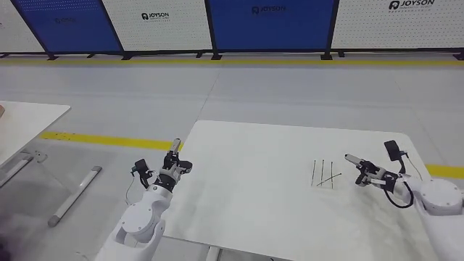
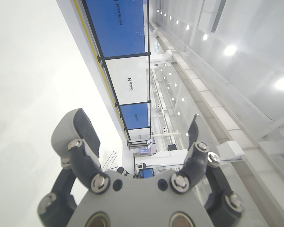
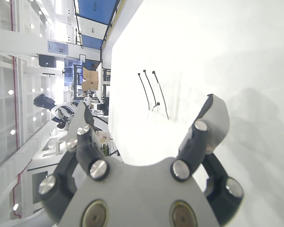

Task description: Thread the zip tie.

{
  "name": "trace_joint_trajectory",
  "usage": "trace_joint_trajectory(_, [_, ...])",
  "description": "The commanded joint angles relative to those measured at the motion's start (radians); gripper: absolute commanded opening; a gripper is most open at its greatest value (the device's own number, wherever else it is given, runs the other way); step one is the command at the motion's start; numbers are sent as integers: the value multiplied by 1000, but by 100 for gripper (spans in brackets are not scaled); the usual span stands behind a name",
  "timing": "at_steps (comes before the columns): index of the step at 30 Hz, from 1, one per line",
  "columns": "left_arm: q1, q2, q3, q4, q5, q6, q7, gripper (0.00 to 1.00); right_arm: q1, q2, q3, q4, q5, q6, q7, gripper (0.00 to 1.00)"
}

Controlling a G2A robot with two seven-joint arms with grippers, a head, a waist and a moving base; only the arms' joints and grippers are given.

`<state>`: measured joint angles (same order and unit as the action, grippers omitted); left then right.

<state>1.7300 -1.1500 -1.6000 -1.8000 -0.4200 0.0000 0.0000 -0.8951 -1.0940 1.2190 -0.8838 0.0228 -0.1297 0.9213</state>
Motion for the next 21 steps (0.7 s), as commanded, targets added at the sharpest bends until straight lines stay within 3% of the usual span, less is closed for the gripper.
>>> trace_joint_trajectory(1, [0,0,0,0,0,0,0,100,0,0,0,0,0,0,0,100])
trace_joint_trajectory(7, [0,0,0,0,0,0,0,100,-2,0,-2,-1,-4,2,-5,100])
trace_joint_trajectory(11, [0,0,0,0,0,0,0,100,6,-9,-39,-12,-42,47,-33,100])
trace_joint_trajectory(21, [0,0,0,0,0,0,0,100,39,-21,-81,10,-75,69,-26,100])
